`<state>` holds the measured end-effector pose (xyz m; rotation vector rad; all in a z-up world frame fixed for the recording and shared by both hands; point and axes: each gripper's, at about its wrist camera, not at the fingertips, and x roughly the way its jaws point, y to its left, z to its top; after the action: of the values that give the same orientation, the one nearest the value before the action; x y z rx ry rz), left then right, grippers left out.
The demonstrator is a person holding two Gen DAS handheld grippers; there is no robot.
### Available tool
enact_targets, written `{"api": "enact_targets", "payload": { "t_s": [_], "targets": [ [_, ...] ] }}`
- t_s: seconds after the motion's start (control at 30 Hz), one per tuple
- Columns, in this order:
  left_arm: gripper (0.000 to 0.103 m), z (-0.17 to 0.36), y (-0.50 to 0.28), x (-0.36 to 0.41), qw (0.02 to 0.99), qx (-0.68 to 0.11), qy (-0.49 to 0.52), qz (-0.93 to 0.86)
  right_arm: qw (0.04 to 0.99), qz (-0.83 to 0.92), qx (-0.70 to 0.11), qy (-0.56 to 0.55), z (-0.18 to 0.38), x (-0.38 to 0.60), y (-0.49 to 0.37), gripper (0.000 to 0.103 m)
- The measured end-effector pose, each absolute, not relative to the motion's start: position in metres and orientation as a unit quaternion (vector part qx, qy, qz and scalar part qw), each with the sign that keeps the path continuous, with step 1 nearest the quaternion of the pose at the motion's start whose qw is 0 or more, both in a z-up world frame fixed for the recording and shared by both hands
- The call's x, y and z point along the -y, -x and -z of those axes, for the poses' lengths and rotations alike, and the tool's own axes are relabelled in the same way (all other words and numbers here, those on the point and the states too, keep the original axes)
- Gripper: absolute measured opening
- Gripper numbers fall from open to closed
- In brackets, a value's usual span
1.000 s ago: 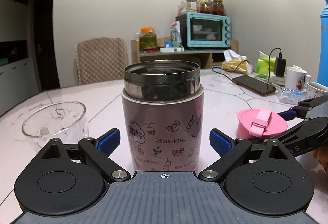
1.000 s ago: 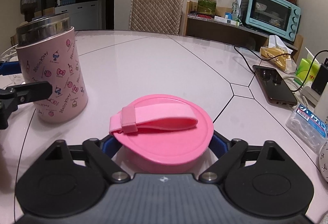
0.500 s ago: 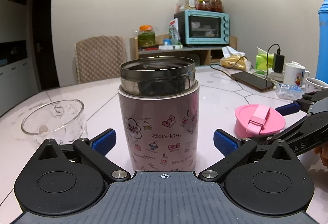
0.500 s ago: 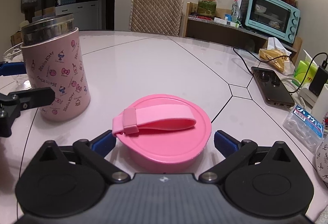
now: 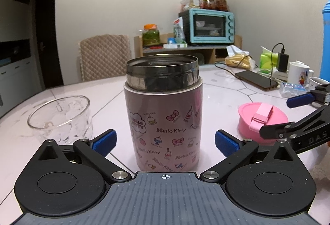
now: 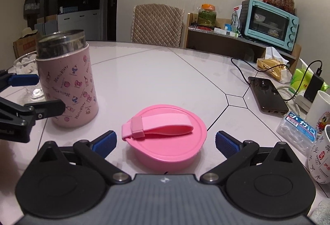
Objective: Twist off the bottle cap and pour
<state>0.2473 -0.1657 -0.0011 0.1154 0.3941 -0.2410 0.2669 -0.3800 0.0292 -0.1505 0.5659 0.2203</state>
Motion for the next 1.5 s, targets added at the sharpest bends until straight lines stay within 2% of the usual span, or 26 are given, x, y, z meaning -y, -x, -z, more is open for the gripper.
{"api": "enact_targets", "payload": {
  "t_s": [1.5],
  "targets": [
    [0.103,-0.001,-0.185,0.168,0.969,-0.220,-0.039,0.106,0.970,-0.075,-0.228,-0.021,-0.047,0.409,-0.166,0.103]
  ]
}}
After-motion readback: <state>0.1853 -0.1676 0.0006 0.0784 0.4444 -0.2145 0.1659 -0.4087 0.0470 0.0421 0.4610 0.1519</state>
